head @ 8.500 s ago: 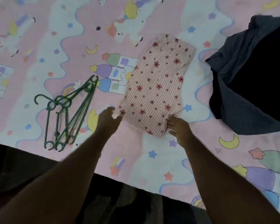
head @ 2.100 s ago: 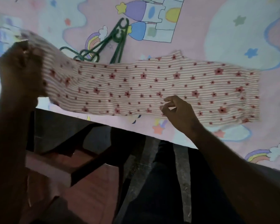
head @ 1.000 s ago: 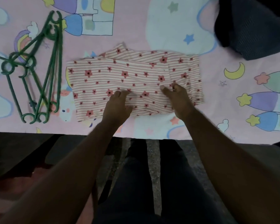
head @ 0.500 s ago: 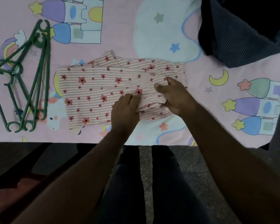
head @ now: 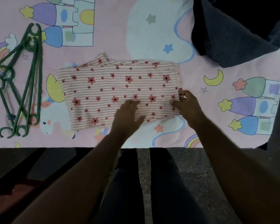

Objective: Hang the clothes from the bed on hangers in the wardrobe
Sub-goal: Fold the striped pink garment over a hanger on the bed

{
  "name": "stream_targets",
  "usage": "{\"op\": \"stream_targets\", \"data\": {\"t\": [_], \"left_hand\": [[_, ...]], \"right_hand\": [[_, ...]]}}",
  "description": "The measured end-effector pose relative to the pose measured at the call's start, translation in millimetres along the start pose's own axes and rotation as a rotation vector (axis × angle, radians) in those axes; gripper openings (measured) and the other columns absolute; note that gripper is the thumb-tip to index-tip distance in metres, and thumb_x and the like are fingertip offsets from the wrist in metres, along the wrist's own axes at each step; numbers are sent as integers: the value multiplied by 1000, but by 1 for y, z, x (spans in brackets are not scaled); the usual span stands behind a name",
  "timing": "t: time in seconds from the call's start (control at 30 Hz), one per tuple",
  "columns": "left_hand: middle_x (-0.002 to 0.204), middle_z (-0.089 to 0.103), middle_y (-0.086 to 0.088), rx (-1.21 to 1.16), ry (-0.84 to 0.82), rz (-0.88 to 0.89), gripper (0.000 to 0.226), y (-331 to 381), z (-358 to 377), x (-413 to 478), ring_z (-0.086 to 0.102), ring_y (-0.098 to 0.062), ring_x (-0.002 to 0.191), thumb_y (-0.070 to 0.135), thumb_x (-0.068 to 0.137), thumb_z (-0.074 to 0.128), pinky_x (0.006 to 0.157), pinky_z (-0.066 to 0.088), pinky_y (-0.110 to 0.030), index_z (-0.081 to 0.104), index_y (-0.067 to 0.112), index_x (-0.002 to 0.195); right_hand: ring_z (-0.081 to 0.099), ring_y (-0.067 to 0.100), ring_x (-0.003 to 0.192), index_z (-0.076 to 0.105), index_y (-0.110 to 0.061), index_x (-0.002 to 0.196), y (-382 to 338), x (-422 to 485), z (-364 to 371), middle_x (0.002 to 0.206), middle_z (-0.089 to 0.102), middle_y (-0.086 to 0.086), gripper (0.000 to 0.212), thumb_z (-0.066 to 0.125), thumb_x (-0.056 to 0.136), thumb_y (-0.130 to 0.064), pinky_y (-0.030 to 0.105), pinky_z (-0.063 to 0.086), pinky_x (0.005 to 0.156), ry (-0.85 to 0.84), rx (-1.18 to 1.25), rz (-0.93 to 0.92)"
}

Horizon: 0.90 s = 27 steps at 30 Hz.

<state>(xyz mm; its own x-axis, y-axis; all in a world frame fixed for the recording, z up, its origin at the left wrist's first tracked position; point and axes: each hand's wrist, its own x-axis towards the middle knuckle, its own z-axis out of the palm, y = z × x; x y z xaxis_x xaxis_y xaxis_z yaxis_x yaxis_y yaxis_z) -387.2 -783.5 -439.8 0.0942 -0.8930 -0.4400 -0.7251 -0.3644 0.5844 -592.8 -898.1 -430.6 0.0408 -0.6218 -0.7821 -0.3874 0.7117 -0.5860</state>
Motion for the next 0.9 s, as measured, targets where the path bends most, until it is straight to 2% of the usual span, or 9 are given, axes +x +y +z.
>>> {"op": "stream_targets", "data": {"t": [0.13,0.23,0.4,0.47,0.53,0.63,0.73,0.8,0.9], "left_hand": [[123,56,-19,-28,232,-194,50,-51,-30,-14,56,-35,108,26,86,69,94,48,-45,55,4,128],[130,52,-16,20,342,-386,49,-83,-58,-27,49,-33,118,24,86,67,100,43,-50,51,9,130],[137,44,-19,118,436,-774,71,-119,-88,-46,43,-37,126,39,83,70,103,35,-50,40,9,139],[127,54,-14,-130,415,-872,68,-126,-88,-49,60,-22,104,39,85,71,86,51,-26,42,6,137],[109,61,-8,-239,358,-856,51,-134,-85,-51,60,-6,69,33,88,70,54,47,-11,54,3,126],[85,64,-13,-290,340,-824,26,-150,-85,-54,59,-24,70,28,91,66,70,54,-25,66,2,91],[69,60,-14,-407,338,-869,26,-167,-86,-62,63,-29,75,27,91,64,84,55,-55,59,15,69],[77,64,-18,-394,289,-865,23,-171,-88,-70,64,-31,74,28,92,64,77,58,-54,64,8,82],[87,60,-18,-505,214,-872,23,-170,-85,-75,57,-25,64,20,96,61,54,59,-25,60,-3,102]], "right_hand": [[67,20,95,54,-15,113,0,1,4,112,68,9,42,71,81,5,34,56,84,26,-37,-27],[66,18,84,56,-14,112,-7,1,-1,104,69,10,38,69,82,5,30,57,72,106,-12,-104],[68,27,93,56,-15,111,7,-4,-6,103,70,11,34,67,82,1,48,59,80,159,-147,-58],[68,26,95,56,-14,114,12,-7,-7,102,69,7,35,67,82,-2,48,58,82,189,-200,-72],[67,24,94,56,-15,115,15,-8,-7,102,69,6,37,68,82,-4,46,58,82,198,-206,-90],[68,22,92,56,-16,114,20,-6,-4,102,69,4,37,69,81,-7,46,58,83,184,-263,-49],[67,24,98,55,-16,119,15,-4,-3,102,67,2,39,69,83,-18,42,55,90,259,-376,-54],[60,26,109,51,-13,128,8,-4,0,116,62,7,47,66,85,-26,43,49,96,360,-537,-210],[45,34,128,49,-9,136,1,4,20,138,49,18,52,57,88,-30,47,39,105,344,-815,-635]]}}
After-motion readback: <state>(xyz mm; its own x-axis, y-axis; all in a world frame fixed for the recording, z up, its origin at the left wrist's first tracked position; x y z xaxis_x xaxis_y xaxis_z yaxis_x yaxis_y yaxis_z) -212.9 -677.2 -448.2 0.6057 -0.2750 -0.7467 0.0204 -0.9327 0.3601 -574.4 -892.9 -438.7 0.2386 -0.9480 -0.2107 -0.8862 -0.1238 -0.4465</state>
